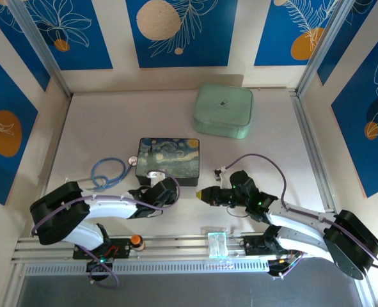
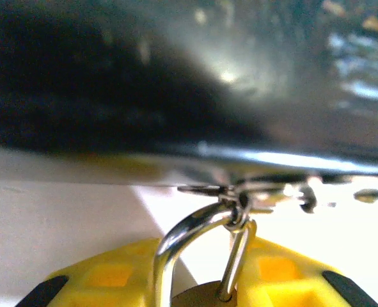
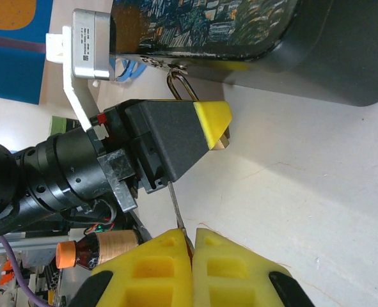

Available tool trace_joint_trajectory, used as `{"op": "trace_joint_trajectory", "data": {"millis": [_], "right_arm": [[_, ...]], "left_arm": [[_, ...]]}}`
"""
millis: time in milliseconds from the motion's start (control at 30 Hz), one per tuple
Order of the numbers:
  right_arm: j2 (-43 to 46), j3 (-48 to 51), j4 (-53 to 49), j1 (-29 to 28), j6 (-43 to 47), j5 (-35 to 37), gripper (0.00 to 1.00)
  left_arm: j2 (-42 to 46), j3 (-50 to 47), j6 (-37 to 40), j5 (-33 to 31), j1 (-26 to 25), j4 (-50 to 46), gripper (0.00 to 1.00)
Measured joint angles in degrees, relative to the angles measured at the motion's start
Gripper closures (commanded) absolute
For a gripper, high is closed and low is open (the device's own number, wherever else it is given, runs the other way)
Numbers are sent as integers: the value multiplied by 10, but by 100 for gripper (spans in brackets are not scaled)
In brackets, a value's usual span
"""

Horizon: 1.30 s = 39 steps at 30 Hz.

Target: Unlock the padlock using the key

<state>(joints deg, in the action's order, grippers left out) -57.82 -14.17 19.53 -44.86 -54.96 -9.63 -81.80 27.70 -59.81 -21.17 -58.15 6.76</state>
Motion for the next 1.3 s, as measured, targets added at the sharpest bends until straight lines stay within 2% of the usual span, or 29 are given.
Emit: {"op": "trace_joint_trajectory", "data": {"millis": [233,467,633,900,1300], "right_arm": [[-36,0,24,-15,-4,0,100],[-76,-5,50,-32,-25,1,100],[-131,-4,108,-60,-53,6,100],[-262,7,255,-58,-108,-6,100],[-330,21,376,-57,-146,-14,100]], "left_arm": [[18,-2,2,29,8,-18,85],[24,-22,-37,87,31,34,88],[25,-26,-85,115,33,66,89],[14,-30,-127,130,34,121,91],[38,-37,-170,133,35,116,92]]}}
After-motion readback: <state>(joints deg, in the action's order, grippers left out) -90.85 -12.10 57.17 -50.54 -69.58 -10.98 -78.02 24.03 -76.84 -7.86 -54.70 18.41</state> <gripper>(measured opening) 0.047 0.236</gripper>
